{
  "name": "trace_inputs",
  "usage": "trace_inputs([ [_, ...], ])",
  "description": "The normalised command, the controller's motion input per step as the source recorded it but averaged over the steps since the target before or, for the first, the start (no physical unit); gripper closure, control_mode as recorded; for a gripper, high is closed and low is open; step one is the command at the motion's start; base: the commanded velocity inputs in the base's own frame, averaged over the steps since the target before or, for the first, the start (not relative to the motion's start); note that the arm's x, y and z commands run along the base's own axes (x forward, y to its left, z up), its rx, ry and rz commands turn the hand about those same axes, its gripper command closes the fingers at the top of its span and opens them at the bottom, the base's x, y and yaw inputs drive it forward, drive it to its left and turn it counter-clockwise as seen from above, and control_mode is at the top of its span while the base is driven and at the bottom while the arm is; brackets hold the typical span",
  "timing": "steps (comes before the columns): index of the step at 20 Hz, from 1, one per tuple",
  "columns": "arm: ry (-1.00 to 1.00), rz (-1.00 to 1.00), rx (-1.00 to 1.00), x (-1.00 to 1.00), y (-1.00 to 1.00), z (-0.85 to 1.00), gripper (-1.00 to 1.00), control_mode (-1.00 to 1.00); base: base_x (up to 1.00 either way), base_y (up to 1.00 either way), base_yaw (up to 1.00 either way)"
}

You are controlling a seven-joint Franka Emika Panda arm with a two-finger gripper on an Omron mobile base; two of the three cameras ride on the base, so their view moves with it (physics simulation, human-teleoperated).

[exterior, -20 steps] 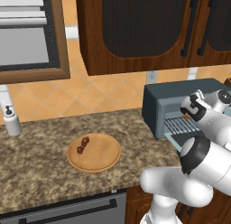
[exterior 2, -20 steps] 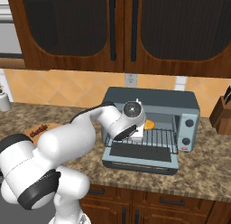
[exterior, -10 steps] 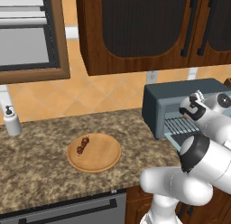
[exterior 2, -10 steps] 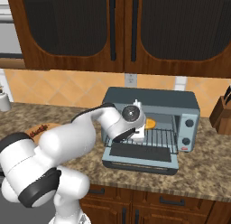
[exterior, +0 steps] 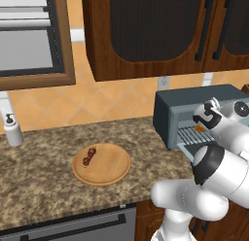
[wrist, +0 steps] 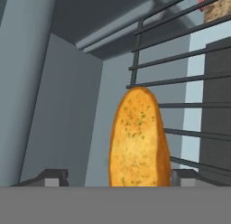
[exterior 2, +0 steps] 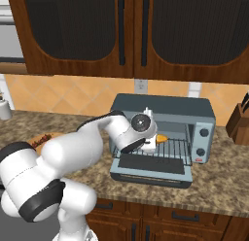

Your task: Pick up the kebab skewer and baguette bread, and place them inside the toaster oven. Close the toaster oven door and start by setting the timer.

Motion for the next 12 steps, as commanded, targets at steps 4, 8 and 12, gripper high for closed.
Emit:
trace_inputs([
  [4,0.0,0.0,0.0,0.0,0.0,0.0,-1.0,-1.0,0.0,0.0,0.0],
  [8,0.0,0.0,0.0,0.0,-0.02,0.0,-1.0,-1.0,0.0,0.0,0.0],
  [12,0.04,0.0,0.0,-0.01,-0.05,0.09,-1.0,-1.0,0.0,0.0,0.0],
])
